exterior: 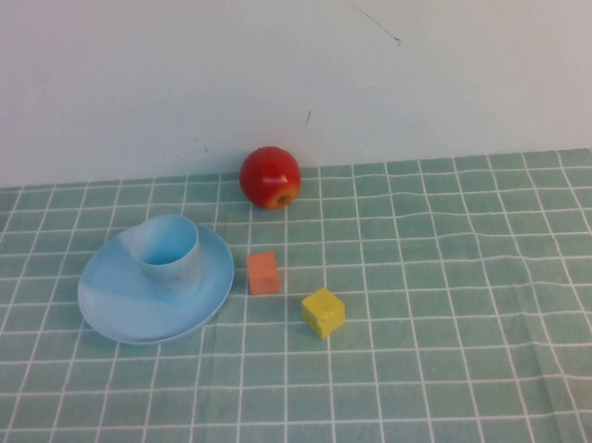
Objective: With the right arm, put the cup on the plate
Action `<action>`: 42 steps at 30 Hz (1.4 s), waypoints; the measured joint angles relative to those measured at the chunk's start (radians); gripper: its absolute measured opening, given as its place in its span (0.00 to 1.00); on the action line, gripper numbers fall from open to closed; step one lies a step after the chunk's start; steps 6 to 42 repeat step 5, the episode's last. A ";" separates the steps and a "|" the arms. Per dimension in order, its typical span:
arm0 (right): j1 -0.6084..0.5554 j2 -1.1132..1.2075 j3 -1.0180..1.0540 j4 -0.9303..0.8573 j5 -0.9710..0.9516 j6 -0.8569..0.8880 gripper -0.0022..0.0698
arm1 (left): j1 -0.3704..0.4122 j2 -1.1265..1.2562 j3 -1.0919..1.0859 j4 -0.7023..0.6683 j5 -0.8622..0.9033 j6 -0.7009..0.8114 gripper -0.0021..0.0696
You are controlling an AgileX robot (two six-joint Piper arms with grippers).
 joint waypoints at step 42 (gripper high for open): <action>-0.030 0.000 0.000 -0.022 0.000 -0.011 0.03 | 0.000 0.000 0.000 0.000 0.000 0.000 0.03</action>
